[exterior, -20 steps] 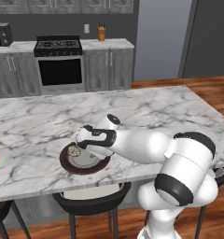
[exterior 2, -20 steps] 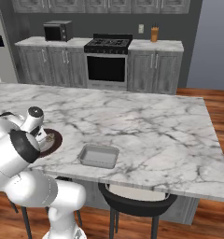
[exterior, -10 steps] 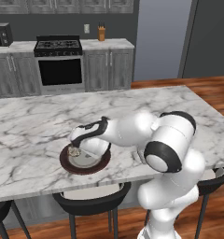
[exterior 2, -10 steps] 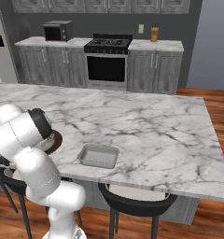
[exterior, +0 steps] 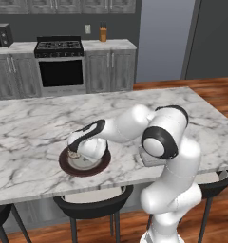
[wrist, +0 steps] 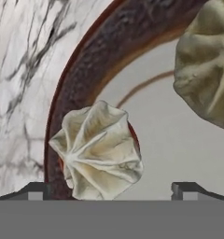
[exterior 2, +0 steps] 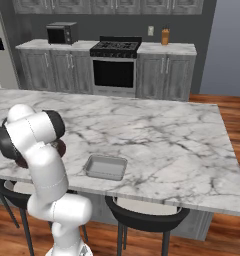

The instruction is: Place two dumplings into each of the tupperware containers and then place the containers in the fridge.

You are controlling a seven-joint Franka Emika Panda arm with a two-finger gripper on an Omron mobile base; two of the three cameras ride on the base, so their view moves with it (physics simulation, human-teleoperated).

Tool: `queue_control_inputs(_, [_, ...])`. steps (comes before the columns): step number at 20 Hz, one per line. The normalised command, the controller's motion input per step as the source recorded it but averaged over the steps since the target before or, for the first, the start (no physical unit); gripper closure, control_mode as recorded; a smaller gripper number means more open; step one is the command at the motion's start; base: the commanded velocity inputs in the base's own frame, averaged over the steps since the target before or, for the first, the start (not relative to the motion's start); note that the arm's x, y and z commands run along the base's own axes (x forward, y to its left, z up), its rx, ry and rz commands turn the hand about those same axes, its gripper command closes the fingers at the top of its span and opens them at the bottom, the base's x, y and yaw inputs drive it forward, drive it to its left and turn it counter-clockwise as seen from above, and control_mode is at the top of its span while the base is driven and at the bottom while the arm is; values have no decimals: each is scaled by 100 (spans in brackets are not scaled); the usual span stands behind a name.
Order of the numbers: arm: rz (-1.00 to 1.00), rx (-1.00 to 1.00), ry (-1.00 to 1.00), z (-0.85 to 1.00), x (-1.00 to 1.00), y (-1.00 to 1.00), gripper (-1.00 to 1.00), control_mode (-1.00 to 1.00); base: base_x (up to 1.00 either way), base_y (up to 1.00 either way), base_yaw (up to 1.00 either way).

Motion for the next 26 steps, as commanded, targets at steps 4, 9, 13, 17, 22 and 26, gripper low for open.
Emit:
queue_control_inputs(4, [0,0,0,-3,18,0,-100,-100,0,0,0])
queue_control_inputs(9, [0,0,0,-43,8,0,-100,-100,0,0,0])
queue_control_inputs(13, [0,0,0,-56,27,0,-100,-100,0,0,0])
queue_control_inputs(17, [0,-5,0,-64,40,16,100,-100,0,0,0])
queue_control_inputs(22, [0,-12,1,-81,36,19,100,-100,0,0,0])
queue_control_inputs(26, [0,-3,0,-68,13,0,100,-100,0,0,0])
